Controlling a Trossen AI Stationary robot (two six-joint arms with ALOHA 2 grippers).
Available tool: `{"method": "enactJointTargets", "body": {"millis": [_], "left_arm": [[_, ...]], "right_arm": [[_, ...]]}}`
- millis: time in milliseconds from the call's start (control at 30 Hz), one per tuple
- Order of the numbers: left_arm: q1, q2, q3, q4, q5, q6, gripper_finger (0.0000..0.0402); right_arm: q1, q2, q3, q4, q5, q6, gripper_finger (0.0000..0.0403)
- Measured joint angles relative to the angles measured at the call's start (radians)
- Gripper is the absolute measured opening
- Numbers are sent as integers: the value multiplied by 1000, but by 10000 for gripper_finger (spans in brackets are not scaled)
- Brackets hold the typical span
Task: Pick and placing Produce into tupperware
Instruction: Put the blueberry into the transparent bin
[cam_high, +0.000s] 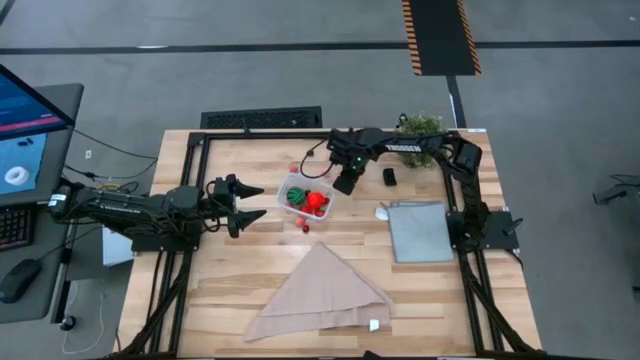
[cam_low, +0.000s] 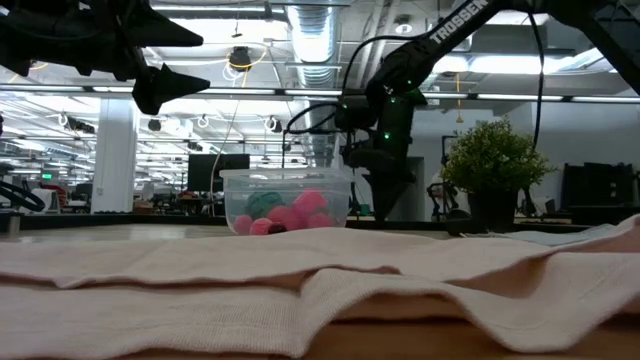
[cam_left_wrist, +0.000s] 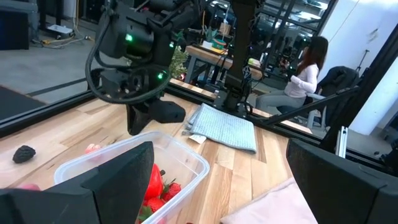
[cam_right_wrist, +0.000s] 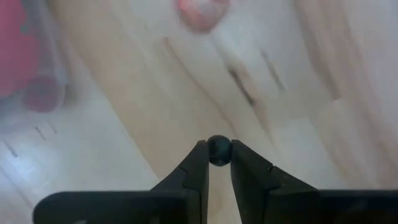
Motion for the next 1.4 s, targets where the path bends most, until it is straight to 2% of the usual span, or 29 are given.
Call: {"method": "enactJointTargets", "body": {"millis": [333, 700, 1067, 1167, 1267, 1400], "left_arm": [[0, 0, 0, -16, 0, 0, 358], [0, 0, 0, -22, 0, 0, 357], [0, 0, 0, -23, 0, 0, 357], [0, 0, 0, -22, 0, 0, 357], [0, 0, 0, -21, 0, 0, 357], [0, 0, 0, -21, 7, -12, 357]], "right_arm": [[-6, -2, 144, -93, 61, -7, 76], [115, -4, 309, -139, 64, -8, 75], [274, -4, 318, -129, 62, 37, 78], [301, -4, 318, -137, 104, 37, 78], [295, -4, 319, -184, 192, 29, 78], [245, -5, 319, -270, 213, 43, 74]]}}
